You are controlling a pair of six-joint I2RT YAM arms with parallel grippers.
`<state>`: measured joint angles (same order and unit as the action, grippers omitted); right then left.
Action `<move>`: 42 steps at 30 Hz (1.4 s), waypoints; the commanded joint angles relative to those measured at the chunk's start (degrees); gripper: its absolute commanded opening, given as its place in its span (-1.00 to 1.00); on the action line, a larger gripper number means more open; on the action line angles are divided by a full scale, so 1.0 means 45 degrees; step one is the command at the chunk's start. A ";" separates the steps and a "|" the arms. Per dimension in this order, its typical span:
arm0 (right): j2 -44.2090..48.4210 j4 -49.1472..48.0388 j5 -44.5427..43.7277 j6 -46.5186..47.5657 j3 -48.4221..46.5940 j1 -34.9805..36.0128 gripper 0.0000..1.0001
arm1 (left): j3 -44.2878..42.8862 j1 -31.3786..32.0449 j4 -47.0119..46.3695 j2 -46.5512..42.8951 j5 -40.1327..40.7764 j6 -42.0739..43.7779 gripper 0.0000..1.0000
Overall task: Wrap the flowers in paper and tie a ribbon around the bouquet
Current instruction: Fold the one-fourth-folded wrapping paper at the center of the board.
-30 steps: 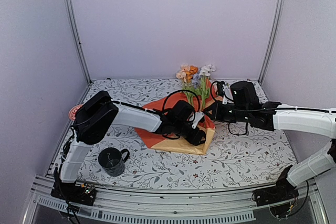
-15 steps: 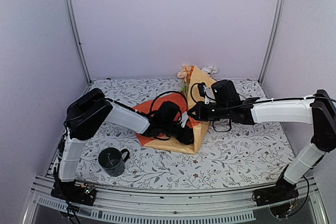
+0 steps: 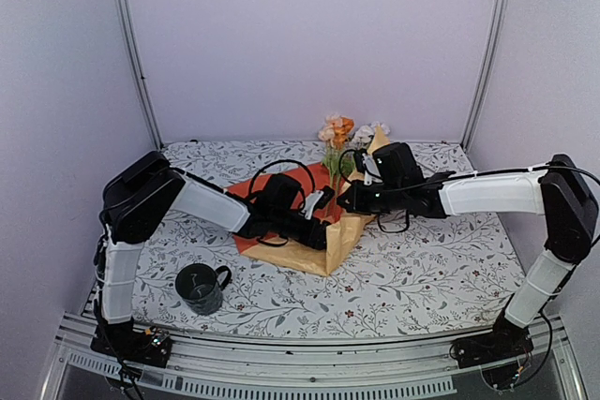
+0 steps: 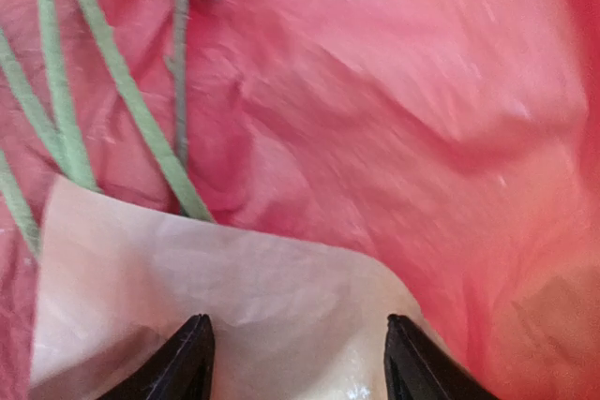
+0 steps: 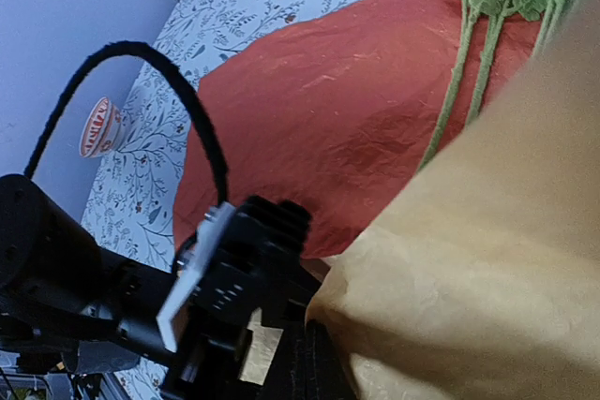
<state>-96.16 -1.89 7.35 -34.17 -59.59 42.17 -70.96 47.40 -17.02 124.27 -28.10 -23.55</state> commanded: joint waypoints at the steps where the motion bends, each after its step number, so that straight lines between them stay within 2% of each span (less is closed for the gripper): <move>1: -0.0630 0.0538 -0.0128 0.0431 -0.0160 -0.0172 -1.00 | 0.0175 -0.0612 0.1036 -0.0271 0.0068 -0.0429 0.27; 9: -0.1337 0.0518 0.0178 0.0694 -0.0690 -0.0310 -1.00 | -0.0204 -0.0688 0.1812 -0.0799 0.0269 0.0265 0.29; 16: -0.2039 0.0526 0.0393 0.0804 -0.1252 -0.0802 -1.00 | -0.0432 -0.0965 0.3151 -0.1811 0.0484 0.1210 0.52; 24: -0.3205 0.0596 0.0969 0.0952 -0.1935 -0.0905 -1.00 | 0.0416 -0.1528 0.5483 -0.2442 0.1298 0.1989 0.51; 29: -0.3519 0.0681 0.1054 0.1080 -0.2070 -0.0915 -1.00 | 0.1779 -0.1490 0.5554 -0.3658 0.1508 0.2235 0.94; 30: -0.3556 0.0716 0.1043 0.1097 -0.2065 -0.0922 -1.00 | 0.1964 -0.1480 0.5507 -0.3956 0.1638 0.2247 0.97; 35: -0.3641 0.0851 0.1043 0.1150 -0.2069 -0.0934 -1.00 | 0.2067 -0.1475 0.6153 -0.5044 0.2827 0.2359 0.98; 38: -0.3584 0.0879 0.1032 0.1186 -0.2070 -0.0932 -1.00 | 0.2019 -0.1470 0.7111 -0.5093 0.3437 0.2301 0.98; 42: -0.3503 0.0977 0.0908 0.1226 -0.2070 -0.0930 -1.00 | 0.2829 -0.1495 0.7337 -0.5117 0.3529 0.1842 0.98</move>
<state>-111.50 1.80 11.29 -29.45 -67.44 38.17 -61.19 40.91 11.92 101.32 -14.55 -14.00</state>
